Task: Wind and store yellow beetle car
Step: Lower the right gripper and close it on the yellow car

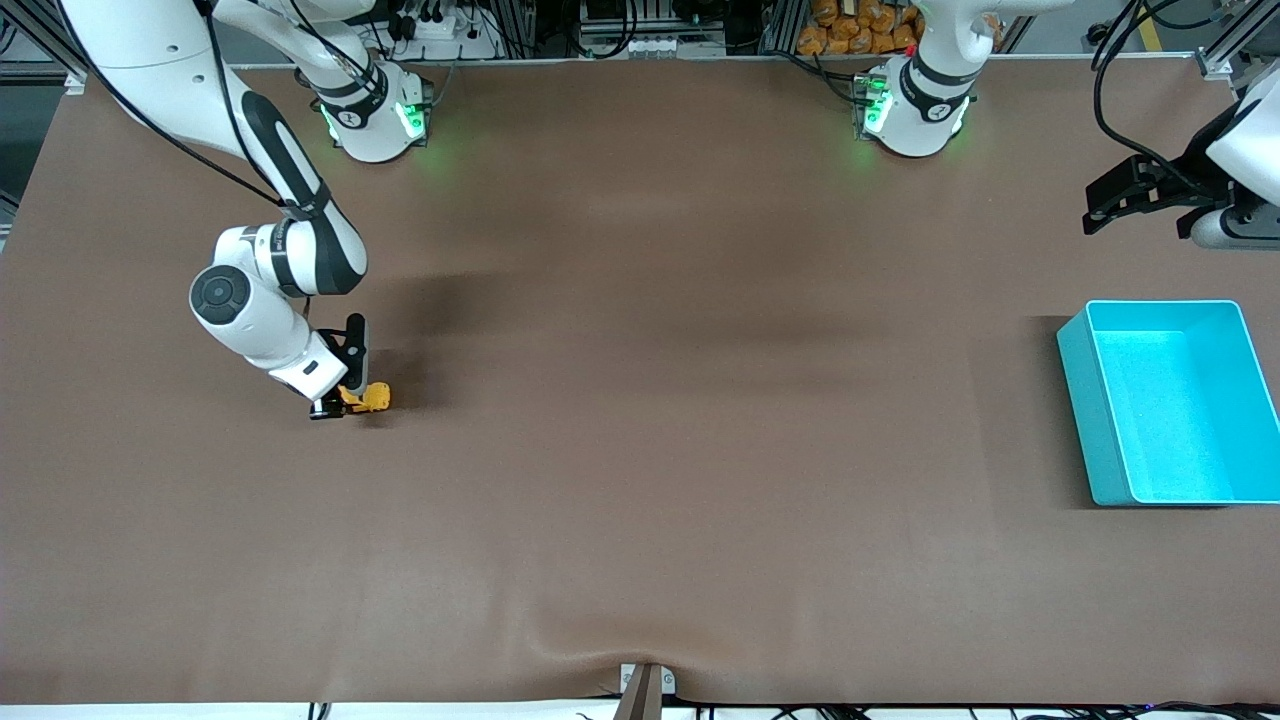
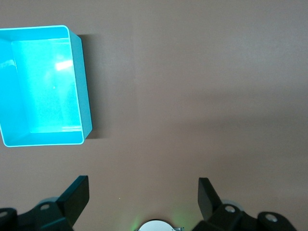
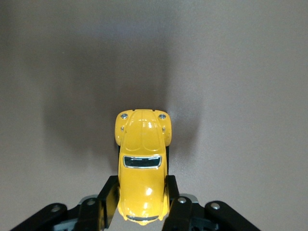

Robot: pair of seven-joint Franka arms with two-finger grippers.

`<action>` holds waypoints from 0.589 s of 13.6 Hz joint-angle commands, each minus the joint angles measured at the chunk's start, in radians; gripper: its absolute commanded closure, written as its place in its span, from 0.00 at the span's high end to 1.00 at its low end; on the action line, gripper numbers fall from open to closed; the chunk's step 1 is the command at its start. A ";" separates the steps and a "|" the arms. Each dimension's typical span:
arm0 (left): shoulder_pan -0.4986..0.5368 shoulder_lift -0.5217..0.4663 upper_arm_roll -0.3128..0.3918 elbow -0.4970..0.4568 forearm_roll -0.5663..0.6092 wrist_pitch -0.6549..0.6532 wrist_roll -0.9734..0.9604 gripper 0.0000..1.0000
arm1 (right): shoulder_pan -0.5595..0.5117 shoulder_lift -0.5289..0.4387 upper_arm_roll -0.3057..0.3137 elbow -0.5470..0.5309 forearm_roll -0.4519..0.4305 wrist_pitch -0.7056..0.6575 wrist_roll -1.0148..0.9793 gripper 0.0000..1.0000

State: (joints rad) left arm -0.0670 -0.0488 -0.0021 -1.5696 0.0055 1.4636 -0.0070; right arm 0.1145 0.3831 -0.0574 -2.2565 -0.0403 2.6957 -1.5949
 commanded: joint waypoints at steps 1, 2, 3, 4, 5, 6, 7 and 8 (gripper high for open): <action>0.003 -0.008 -0.007 -0.004 0.014 0.007 -0.024 1.00 | -0.004 0.022 0.011 0.000 0.005 0.021 -0.011 0.41; 0.003 -0.006 -0.007 -0.004 0.014 0.007 -0.024 1.00 | -0.003 0.022 0.011 0.000 0.005 0.021 -0.005 0.39; 0.003 -0.006 -0.007 -0.004 0.014 0.007 -0.025 1.00 | -0.001 0.022 0.011 0.000 0.005 0.020 0.003 0.39; 0.003 -0.006 -0.007 -0.006 0.014 0.007 -0.025 1.00 | 0.005 0.022 0.011 0.000 0.007 0.019 0.006 0.39; 0.001 -0.006 -0.007 -0.006 0.014 0.007 -0.025 1.00 | 0.008 0.022 0.011 0.000 0.011 0.015 0.029 0.39; 0.001 -0.005 -0.007 -0.006 0.014 0.007 -0.025 1.00 | 0.011 0.022 0.011 0.000 0.011 0.012 0.059 0.39; 0.001 -0.005 -0.007 -0.006 0.014 0.007 -0.025 1.00 | 0.011 0.022 0.011 0.000 0.011 0.010 0.072 0.39; 0.003 -0.005 -0.007 -0.006 0.014 0.007 -0.024 1.00 | 0.017 0.022 0.011 0.000 0.014 0.010 0.075 0.39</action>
State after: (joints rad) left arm -0.0671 -0.0488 -0.0021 -1.5714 0.0055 1.4636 -0.0072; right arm 0.1219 0.3798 -0.0524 -2.2567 -0.0393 2.6927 -1.5537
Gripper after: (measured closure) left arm 0.000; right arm 0.577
